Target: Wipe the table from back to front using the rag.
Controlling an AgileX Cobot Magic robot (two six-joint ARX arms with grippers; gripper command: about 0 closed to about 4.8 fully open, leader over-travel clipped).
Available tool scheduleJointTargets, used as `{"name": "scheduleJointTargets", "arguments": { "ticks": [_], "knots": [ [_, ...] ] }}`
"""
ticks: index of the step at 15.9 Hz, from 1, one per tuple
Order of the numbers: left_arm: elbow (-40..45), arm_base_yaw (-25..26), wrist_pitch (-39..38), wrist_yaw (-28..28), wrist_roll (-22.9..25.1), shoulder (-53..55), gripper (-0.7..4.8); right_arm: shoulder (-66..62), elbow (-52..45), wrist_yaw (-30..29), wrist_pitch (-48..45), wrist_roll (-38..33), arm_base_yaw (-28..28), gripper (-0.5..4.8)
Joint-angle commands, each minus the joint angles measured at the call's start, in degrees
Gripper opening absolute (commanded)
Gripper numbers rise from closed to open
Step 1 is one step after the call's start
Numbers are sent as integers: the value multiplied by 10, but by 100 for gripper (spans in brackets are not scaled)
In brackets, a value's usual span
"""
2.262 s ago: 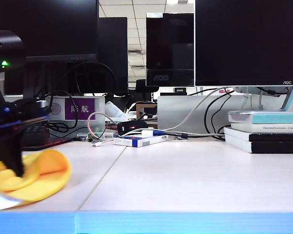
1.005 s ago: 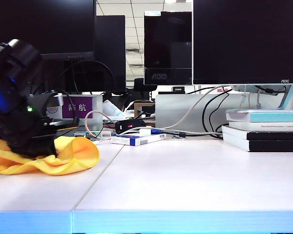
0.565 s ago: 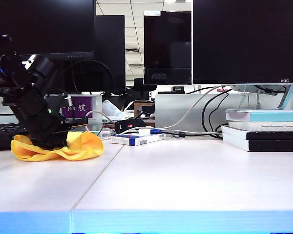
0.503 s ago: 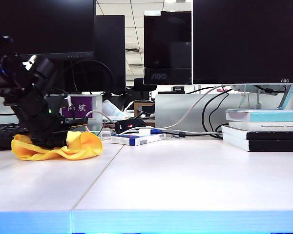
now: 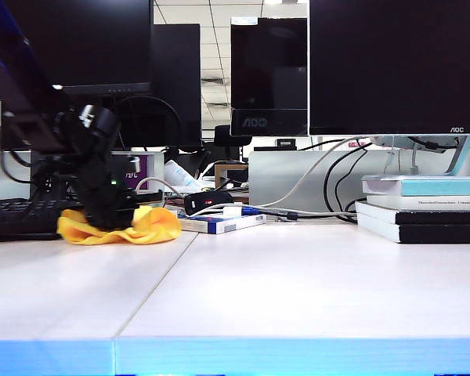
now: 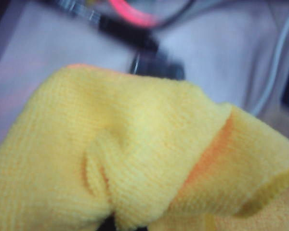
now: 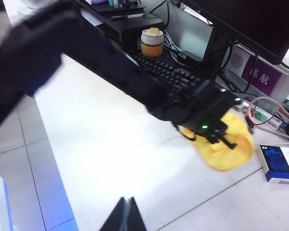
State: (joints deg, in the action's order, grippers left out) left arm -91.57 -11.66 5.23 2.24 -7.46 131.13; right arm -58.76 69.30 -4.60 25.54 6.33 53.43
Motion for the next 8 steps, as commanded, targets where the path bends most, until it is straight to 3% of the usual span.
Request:
{"name": "scheduleJointTargets", "arguments": {
  "ticks": [1, 8],
  "knots": [
    [-81, 0, -44, 1, 2, 60, -5, 2, 2, 0, -9, -3, 1, -1],
    [-251, 0, -61, 19, -17, 181, -5, 1, 2, 1, 17, -4, 1, -1]
  ]
}}
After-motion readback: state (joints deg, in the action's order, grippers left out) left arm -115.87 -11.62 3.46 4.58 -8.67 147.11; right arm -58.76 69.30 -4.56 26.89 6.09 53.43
